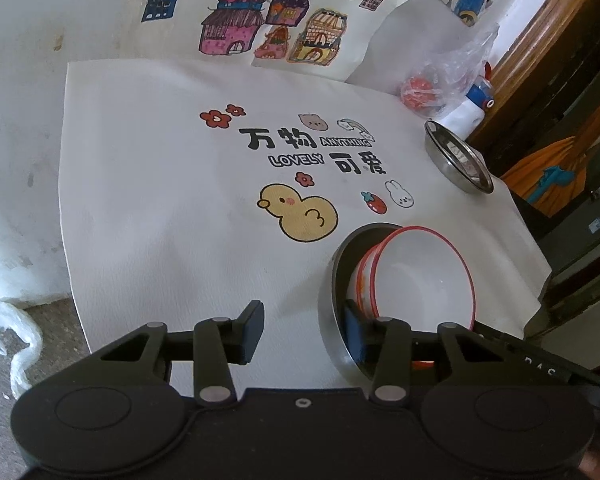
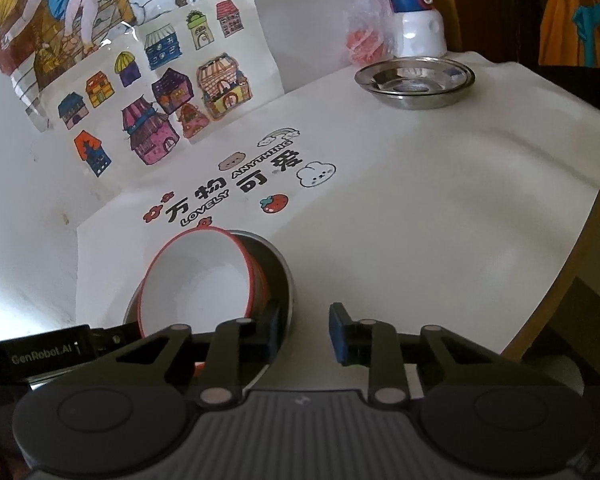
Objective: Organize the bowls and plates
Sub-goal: 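Close both tools on the steel bowl rim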
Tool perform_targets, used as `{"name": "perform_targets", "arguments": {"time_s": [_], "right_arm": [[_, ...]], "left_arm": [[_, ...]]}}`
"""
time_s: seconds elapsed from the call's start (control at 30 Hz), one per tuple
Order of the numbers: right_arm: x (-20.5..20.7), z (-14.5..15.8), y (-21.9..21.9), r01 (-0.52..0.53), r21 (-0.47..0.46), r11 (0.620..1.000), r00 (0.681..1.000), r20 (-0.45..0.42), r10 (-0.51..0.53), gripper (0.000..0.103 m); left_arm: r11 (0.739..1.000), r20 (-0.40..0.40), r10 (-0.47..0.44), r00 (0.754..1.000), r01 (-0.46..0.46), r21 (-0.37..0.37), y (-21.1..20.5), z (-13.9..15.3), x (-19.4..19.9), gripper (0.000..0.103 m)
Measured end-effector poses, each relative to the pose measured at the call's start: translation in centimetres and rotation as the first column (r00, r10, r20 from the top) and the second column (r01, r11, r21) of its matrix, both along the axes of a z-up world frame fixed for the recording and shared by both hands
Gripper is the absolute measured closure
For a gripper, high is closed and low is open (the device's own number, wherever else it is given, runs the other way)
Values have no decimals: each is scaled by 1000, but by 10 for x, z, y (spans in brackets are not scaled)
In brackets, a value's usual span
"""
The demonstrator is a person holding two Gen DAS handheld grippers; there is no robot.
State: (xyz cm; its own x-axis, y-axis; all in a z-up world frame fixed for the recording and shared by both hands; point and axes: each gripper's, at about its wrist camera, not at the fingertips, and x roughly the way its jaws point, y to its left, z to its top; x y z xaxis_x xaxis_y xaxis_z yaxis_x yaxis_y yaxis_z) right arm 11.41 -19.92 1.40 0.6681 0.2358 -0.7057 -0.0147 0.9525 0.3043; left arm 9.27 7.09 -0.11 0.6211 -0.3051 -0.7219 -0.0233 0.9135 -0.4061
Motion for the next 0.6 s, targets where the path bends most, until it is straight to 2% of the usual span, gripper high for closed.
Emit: {"name": "perform_targets", "arguments": {"time_s": [0.07,0.17,0.23,0.37,0.6], "right_arm": [[-1,0,0,-2,4,1000,1000,2,2,73],[-1,-1,0,-17,25,1000,1000,8,17,81],[0,-2,-1,-21,48,999,1000,1,21,82],[1,-6,-3,-24,103,994,999,-24,27,84],[0,-5,-2,-32,97,995,999,-12,33,86]], "left_arm": [[1000,3,-2,1000,2,-2,0,0,0,63],[1000,11,-8,1000,8,0,-2,2,0,68],[1000,18,-15,1000,15,1,-4,2,0,73],[999,31,-48,998,48,-3,-8,4,1,88],[999,36,-52,998,52,-10,-9,3,2,89]]}}
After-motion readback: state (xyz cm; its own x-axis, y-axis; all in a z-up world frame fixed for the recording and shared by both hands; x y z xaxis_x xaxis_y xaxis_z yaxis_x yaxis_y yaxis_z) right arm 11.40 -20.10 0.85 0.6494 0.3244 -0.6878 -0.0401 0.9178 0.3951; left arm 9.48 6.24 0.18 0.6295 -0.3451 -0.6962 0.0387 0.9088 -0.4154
